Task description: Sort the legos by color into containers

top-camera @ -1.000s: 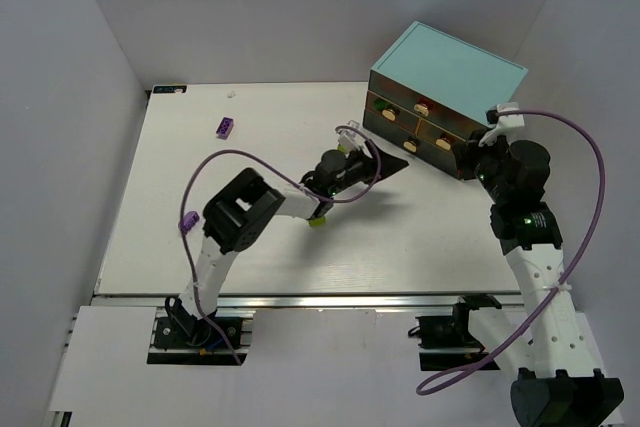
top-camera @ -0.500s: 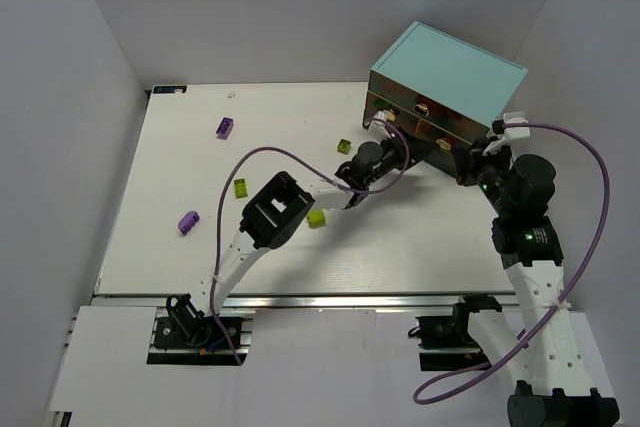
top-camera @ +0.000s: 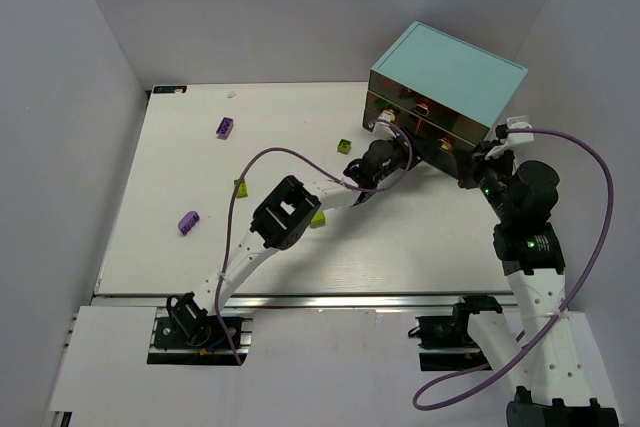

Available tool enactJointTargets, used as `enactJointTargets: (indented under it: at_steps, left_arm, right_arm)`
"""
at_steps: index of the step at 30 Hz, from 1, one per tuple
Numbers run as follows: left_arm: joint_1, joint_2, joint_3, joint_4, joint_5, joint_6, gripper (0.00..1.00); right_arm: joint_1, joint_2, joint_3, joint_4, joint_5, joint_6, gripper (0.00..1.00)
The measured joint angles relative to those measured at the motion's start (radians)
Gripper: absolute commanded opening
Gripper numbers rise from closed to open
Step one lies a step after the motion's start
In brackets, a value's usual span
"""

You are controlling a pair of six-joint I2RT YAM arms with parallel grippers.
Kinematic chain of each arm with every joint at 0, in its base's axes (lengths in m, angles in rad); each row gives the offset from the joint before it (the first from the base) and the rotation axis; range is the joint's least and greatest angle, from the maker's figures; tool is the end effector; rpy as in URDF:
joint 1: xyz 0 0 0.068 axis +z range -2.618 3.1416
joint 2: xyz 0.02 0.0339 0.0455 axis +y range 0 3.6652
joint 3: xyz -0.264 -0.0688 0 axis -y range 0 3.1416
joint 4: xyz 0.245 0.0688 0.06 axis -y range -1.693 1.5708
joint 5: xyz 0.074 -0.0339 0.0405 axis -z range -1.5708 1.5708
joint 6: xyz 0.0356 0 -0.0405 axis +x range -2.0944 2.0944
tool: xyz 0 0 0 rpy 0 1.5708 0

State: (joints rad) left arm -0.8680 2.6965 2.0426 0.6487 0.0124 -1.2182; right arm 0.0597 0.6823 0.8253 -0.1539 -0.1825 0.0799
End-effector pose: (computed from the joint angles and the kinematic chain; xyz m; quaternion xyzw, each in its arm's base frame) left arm 0.3867 -0.4572 0.1252 -0.1192 0.6989 -0.6115 0.3513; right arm 0.1574 0.0159 0.3731 -0.0569 0.7086 0.1135 0.6941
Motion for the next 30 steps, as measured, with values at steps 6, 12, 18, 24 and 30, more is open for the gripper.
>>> enactJointTargets:
  at_steps: [6,12,18,24,30]
  left_arm:
    - [-0.006,0.033,0.061,-0.026,-0.002,-0.020,0.71]
    - [-0.012,0.033,0.054,0.012,-0.003,-0.035,0.66]
    - [-0.011,0.033,0.043,0.037,-0.009,-0.040,0.67]
    - [-0.011,0.033,0.043,0.067,-0.016,-0.044,0.67]
    - [-0.011,0.033,0.046,0.074,-0.032,-0.047,0.67]
  right_arm:
    - [0.001,-0.001,-0.007,0.000,0.000,0.000,0.00]
    - [0.002,-0.001,-0.007,0.000,0.000,0.000,0.00]
    - [0.002,-0.003,-0.014,0.000,0.000,0.000,0.00]
    - [0.003,-0.006,-0.018,0.000,0.001,0.000,0.00]
    - [0.008,-0.008,-0.018,0.000,0.004,0.000,0.00]
